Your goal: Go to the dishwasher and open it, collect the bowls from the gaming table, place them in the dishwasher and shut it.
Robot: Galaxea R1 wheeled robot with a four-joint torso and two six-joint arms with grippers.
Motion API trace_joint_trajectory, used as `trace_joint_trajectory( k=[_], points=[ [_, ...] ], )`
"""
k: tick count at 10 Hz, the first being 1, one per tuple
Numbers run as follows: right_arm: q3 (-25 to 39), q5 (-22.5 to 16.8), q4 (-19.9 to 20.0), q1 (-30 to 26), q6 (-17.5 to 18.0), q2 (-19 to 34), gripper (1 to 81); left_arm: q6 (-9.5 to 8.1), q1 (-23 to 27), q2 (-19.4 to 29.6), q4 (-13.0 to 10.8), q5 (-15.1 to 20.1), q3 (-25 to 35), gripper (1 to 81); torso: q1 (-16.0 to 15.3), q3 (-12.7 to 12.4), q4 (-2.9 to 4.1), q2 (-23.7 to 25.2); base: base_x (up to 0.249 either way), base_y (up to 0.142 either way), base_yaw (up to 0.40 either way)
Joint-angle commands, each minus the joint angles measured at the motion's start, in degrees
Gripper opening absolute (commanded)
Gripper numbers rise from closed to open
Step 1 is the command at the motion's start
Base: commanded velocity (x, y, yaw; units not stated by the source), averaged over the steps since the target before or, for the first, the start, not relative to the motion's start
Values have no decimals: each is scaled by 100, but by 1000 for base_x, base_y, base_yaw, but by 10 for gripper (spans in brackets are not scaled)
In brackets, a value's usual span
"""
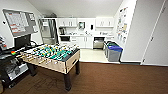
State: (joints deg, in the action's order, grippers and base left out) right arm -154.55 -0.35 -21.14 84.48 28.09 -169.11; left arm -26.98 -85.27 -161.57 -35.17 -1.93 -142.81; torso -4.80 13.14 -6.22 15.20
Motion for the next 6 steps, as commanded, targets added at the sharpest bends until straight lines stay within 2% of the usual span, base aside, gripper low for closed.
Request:
trace_joint_trajectory(
  k=[1, 6],
  points=[
    [-12, -272, -48, -295, -5, 50, 10, 26, 270, 99, -69, 219, 25, 10, 0, 0, 0, 0, 96, -69, 0],
    [-12, -272, -57, -304, -5, 32, 10, 26, 270, 116, -69, 219, 25, 10, 0, 0, 0, 0, 96, -64, 0]
  ],
)
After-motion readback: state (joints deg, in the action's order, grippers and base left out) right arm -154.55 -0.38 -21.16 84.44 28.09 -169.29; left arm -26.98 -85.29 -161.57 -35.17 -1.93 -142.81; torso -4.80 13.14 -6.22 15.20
